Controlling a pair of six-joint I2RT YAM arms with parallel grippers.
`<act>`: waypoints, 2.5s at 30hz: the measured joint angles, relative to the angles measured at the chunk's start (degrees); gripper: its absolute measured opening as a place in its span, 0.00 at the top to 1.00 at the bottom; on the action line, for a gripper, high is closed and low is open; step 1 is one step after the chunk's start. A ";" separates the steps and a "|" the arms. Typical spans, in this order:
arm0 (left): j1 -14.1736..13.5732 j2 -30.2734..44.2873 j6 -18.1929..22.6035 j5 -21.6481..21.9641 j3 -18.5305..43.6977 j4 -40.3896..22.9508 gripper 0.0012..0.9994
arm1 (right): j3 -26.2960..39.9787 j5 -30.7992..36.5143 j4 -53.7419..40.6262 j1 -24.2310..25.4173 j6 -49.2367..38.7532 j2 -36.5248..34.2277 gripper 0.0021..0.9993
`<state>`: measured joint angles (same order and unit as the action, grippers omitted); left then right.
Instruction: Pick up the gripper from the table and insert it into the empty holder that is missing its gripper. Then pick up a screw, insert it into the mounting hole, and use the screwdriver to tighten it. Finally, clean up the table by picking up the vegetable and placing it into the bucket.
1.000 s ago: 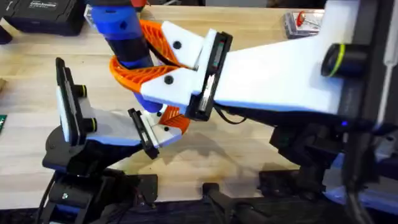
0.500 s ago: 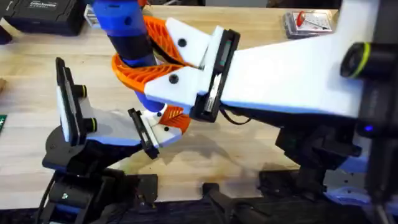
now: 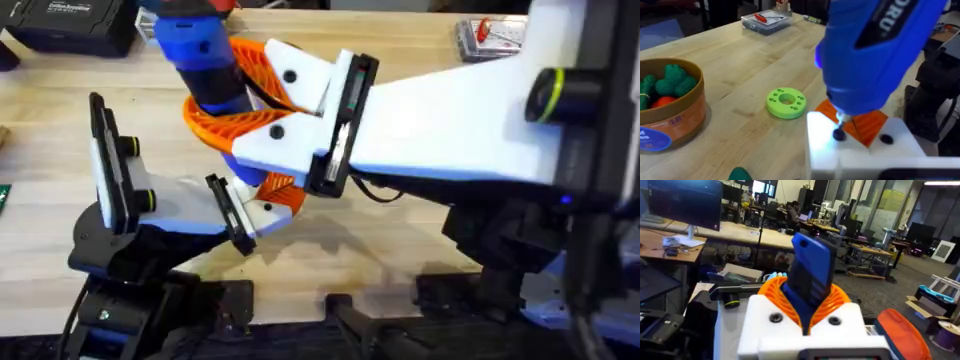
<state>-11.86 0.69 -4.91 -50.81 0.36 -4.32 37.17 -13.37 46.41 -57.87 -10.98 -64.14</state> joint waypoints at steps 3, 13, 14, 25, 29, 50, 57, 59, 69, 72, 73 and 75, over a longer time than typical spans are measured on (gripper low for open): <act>0.00 0.00 0.00 0.00 0.00 -0.01 1.00 | 0.00 0.00 -0.34 0.00 0.00 0.00 0.98; 0.00 0.00 0.00 0.00 0.00 0.00 1.00 | 0.00 0.00 3.72 0.00 0.00 0.00 0.98; 0.00 -0.01 0.00 0.00 0.00 0.01 1.00 | 0.00 -0.01 2.89 0.00 0.00 0.00 0.98; 0.00 0.00 -0.02 0.00 0.00 -0.02 1.00 | -0.02 0.00 1.14 0.00 0.00 -0.74 0.98; 0.00 0.00 0.00 0.00 0.00 0.01 1.00 | -0.02 0.00 1.24 0.00 0.07 -0.74 0.98; 0.00 -0.01 -0.01 0.00 0.00 -0.02 1.00 | -0.02 0.02 1.39 0.00 1.97 -0.76 0.98; 0.00 0.00 -0.02 0.00 0.00 -0.02 1.00 | -0.02 0.02 1.16 0.00 1.73 -0.76 0.98; 0.00 0.00 -0.02 0.00 0.00 -0.02 1.00 | -0.02 0.02 1.14 0.01 1.73 -0.76 0.98; 0.00 0.00 -0.02 0.00 0.00 -0.02 1.00 | -0.02 0.02 1.09 0.06 1.31 -0.75 0.98; 0.00 -0.01 -0.01 0.00 0.00 -0.01 1.00 | -0.02 0.01 1.07 0.32 0.83 -0.76 0.98; 0.00 0.00 -0.02 0.00 0.00 -0.02 1.00 | -0.02 0.00 0.98 0.35 0.76 -0.76 0.98; 0.00 0.00 0.00 0.00 0.00 -0.02 1.00 | -0.02 0.00 1.14 0.35 0.62 -0.76 0.98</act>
<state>-11.86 0.69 -4.91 -50.81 0.36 -4.34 37.15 -13.37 47.55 -57.52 -10.36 -64.90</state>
